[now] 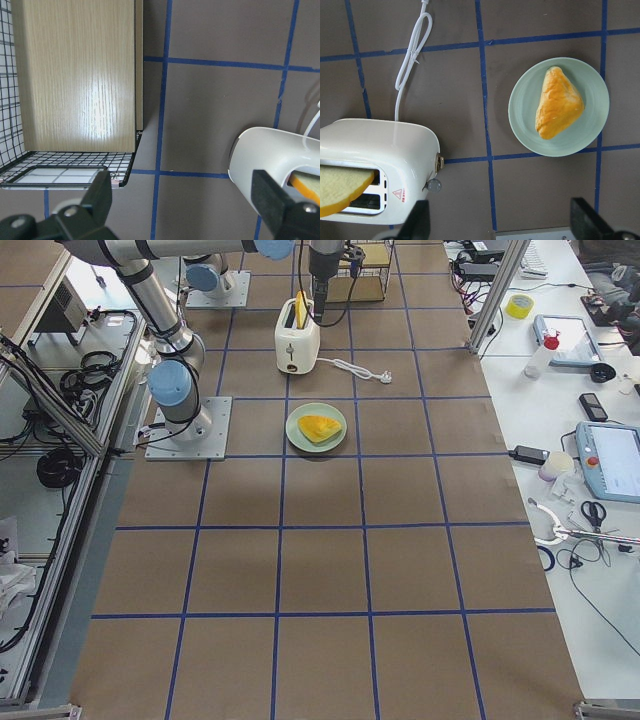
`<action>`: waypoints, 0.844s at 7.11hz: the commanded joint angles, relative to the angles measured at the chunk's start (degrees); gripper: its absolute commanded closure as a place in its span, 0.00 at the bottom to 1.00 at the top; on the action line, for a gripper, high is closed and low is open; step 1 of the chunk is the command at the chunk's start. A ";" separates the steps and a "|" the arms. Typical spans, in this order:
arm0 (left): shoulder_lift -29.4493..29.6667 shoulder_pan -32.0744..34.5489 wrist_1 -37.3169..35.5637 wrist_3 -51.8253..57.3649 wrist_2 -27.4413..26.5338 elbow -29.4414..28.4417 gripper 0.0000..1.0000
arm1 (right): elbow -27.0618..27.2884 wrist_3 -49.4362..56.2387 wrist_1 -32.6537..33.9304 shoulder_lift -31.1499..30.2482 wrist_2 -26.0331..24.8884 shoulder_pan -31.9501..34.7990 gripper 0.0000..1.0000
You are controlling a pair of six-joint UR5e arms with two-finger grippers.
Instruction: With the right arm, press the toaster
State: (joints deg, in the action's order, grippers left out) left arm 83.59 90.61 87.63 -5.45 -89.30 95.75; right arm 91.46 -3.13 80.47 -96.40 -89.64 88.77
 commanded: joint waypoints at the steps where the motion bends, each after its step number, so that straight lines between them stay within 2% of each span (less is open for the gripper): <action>1: 0.00 0.00 0.00 0.00 0.00 -0.04 0.00 | 0.04 0.05 -0.22 -0.02 -0.01 0.00 0.00; 5: 0.00 0.00 0.00 0.00 0.00 -0.04 0.00 | 0.04 0.05 -0.22 -0.02 -0.01 0.00 0.04; 6: 0.00 0.00 0.00 0.00 0.00 -0.04 0.00 | 0.04 0.05 -0.31 -0.02 -0.01 0.00 0.12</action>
State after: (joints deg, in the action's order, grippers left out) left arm 83.58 90.61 87.63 -5.45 -89.30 95.73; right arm 91.49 -3.08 80.22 -96.41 -89.65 88.77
